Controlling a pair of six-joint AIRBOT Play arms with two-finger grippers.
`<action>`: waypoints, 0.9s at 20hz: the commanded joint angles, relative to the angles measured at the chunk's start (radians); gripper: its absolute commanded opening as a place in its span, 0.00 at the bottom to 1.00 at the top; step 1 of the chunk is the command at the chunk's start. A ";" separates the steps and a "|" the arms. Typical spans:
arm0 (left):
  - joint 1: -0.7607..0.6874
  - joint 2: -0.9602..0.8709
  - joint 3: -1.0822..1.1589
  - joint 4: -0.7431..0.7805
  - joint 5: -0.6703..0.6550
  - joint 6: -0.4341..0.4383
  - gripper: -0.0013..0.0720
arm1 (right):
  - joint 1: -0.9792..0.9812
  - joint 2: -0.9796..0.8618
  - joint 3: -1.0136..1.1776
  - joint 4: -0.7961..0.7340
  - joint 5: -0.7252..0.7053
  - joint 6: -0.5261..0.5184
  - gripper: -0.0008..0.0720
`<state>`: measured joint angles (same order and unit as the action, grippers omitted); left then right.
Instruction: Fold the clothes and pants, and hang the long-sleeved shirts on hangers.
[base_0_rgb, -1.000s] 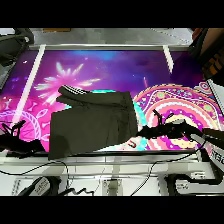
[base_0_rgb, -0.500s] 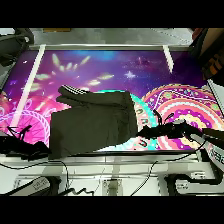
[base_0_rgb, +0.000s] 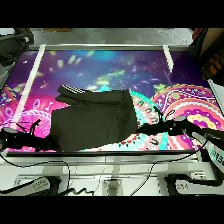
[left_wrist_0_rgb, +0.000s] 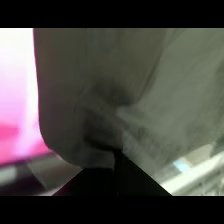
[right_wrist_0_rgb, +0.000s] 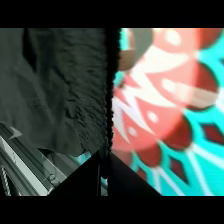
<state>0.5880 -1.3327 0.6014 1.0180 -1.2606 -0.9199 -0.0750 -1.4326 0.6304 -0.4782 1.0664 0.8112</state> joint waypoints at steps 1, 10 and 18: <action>-0.019 0.005 0.089 -0.108 -0.099 0.011 0.03 | 0.000 0.067 0.085 -0.009 0.016 -0.003 0.04; -0.018 0.292 0.460 -0.862 -0.169 0.117 0.03 | 0.000 0.486 0.320 -0.008 0.013 0.015 0.04; -0.017 0.743 0.555 -1.101 0.074 0.169 0.03 | 0.000 0.903 0.609 -0.043 -0.137 0.117 0.04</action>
<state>0.5701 -0.7464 1.1358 -0.0044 -1.3182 -0.7650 -0.0750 -0.6689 1.1458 -0.4904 1.0199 0.8753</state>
